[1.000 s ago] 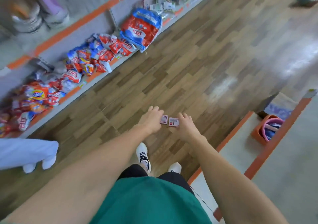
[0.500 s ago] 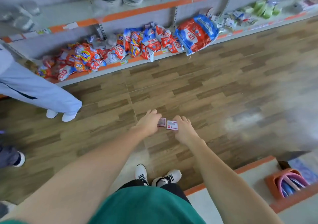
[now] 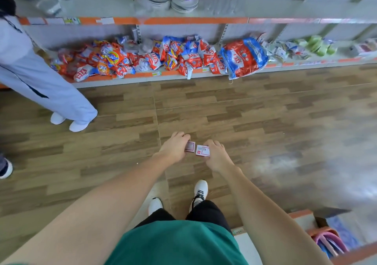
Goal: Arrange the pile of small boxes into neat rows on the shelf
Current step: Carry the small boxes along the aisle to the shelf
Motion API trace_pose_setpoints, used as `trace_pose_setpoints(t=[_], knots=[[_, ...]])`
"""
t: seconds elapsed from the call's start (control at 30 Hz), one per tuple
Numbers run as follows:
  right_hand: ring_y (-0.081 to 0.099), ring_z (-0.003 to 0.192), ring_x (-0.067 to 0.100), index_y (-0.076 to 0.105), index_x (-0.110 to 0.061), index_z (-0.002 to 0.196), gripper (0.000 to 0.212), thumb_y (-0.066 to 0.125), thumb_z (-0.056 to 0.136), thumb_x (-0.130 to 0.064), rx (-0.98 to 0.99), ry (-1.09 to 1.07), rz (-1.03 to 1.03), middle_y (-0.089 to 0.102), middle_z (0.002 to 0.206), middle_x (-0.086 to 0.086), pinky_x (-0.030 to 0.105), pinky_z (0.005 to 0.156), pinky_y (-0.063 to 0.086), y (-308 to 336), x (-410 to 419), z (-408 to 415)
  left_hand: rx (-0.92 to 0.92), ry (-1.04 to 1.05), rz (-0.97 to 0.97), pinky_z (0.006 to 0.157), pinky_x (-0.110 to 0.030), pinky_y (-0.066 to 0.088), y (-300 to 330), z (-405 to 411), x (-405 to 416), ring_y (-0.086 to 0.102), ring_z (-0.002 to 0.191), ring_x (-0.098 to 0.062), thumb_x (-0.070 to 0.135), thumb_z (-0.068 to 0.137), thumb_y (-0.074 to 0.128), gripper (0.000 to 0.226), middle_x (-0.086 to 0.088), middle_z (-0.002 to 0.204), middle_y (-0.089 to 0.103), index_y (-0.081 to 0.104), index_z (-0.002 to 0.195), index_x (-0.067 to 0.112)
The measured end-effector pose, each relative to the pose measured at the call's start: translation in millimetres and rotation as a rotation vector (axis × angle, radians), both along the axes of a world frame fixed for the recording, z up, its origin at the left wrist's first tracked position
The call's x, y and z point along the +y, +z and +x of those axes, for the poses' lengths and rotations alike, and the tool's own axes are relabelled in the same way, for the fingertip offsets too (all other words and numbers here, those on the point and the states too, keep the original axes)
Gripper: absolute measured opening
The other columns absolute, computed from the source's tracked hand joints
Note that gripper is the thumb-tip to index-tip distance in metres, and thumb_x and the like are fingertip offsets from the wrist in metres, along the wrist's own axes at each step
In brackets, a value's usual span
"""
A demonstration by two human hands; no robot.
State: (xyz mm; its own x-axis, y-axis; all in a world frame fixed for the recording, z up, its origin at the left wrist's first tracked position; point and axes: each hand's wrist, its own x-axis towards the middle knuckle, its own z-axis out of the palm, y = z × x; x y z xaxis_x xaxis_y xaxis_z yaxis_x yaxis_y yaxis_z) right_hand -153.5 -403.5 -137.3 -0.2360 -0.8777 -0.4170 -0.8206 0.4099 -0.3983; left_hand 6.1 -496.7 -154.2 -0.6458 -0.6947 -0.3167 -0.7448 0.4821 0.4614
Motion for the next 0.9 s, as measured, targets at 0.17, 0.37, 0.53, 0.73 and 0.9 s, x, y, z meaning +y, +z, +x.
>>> trace_pose_setpoints(t=[0.17,0.37,0.53,0.73,0.9], knots=[[0.042,0.11,0.03,0.048,-0.013,0.116,0.036,0.058,0.083,-0.004,0.004,0.043,0.001,0.047,0.118,0.009,0.032,0.088,0.036,-5.2,-34.0,-25.6,-0.001,0.037,0.001,0.082,-0.044,0.05,-0.1,-21.9,-22.8,0.041,0.116,-0.024,0.011,0.086,0.064,0.029,-0.004,0.113,0.049,0.055,0.113,0.013],[0.041,0.117,0.03,0.047,-0.011,0.128,0.045,0.059,0.085,-0.004,-0.033,0.078,-0.018,0.047,0.124,0.009,0.033,0.093,0.036,-12.5,-87.5,-86.7,-0.034,0.1,-0.024,0.09,-0.046,0.049,3.1,-79.3,-64.3,0.041,0.118,-0.026,0.007,0.083,0.063,0.031,-0.007,0.115,0.05,0.056,0.112,0.011],[0.04,0.111,0.027,0.046,-0.013,0.124,0.041,0.056,0.086,-0.002,-0.049,0.079,-0.018,0.046,0.119,0.007,0.03,0.083,0.036,-13.5,-123.3,-156.5,-0.064,0.134,-0.024,0.086,-0.046,0.05,7.6,-141.2,-99.8,0.043,0.113,-0.026,0.009,0.081,0.065,0.028,-0.003,0.107,0.049,0.057,0.107,0.014],[0.041,0.115,0.028,0.047,-0.013,0.127,0.046,0.06,0.084,-0.003,-0.092,0.091,-0.017,0.048,0.121,0.007,0.031,0.087,0.038,-15.5,-155.1,-228.9,-0.093,0.192,-0.012,0.089,-0.046,0.051,19.9,-214.6,-133.0,0.04,0.117,-0.021,0.003,0.079,0.062,0.037,-0.001,0.111,0.048,0.056,0.113,0.017],[0.041,0.114,0.027,0.047,-0.011,0.122,0.043,0.064,0.083,-0.004,-0.117,0.057,-0.044,0.047,0.119,0.007,0.028,0.082,0.033,-17.7,-177.5,-273.4,-0.112,0.189,-0.023,0.089,-0.045,0.05,24.0,-256.7,-152.3,0.042,0.114,-0.022,0.002,0.08,0.06,0.036,-0.001,0.111,0.05,0.056,0.112,0.017]])
